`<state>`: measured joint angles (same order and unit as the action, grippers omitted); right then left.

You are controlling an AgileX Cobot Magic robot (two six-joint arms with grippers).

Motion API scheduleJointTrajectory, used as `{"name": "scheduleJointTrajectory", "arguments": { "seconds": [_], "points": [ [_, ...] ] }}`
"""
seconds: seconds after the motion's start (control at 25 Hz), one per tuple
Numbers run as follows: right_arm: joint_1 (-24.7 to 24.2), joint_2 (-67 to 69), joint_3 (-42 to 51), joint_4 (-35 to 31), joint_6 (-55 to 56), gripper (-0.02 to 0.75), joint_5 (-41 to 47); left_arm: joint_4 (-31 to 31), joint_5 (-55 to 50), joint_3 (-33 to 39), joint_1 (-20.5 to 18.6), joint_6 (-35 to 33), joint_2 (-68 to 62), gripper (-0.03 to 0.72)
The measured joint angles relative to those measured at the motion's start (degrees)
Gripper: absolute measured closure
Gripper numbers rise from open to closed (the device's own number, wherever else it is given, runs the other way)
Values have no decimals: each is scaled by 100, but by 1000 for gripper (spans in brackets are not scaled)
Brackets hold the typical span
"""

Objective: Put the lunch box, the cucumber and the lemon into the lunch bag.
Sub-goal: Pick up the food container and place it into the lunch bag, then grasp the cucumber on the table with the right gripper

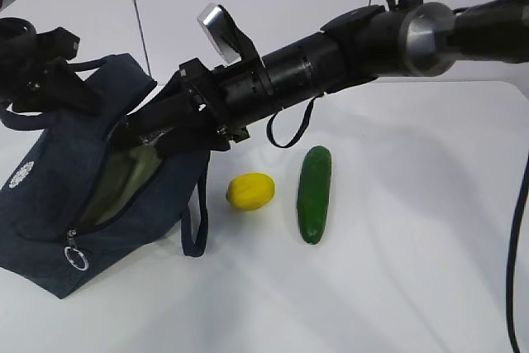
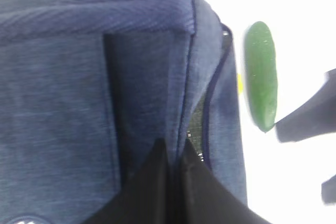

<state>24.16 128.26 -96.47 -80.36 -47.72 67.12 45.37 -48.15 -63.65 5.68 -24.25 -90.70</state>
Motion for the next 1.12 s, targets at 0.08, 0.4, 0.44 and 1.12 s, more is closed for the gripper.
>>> {"name": "scheduleJointTrajectory", "arguments": {
  "seconds": [0.08, 0.4, 0.44, 1.12],
  "points": [
    [-47, -168, -4, 342, 65, 246, 23, -20, 13, 0, -104, 0, 0, 690],
    [-329, -630, -229, 2731, 1061, 246, 154, -220, 38, 0, -277, 0, 0, 690],
    [-359, -656, -294, 3132, 1294, 246, 180, -220, 38, 0, -277, 0, 0, 690],
    [-427, -656, -498, 6139, 3848, 246, -1032, -233, 73, 0, -277, 0, 0, 690]
  ]
}}
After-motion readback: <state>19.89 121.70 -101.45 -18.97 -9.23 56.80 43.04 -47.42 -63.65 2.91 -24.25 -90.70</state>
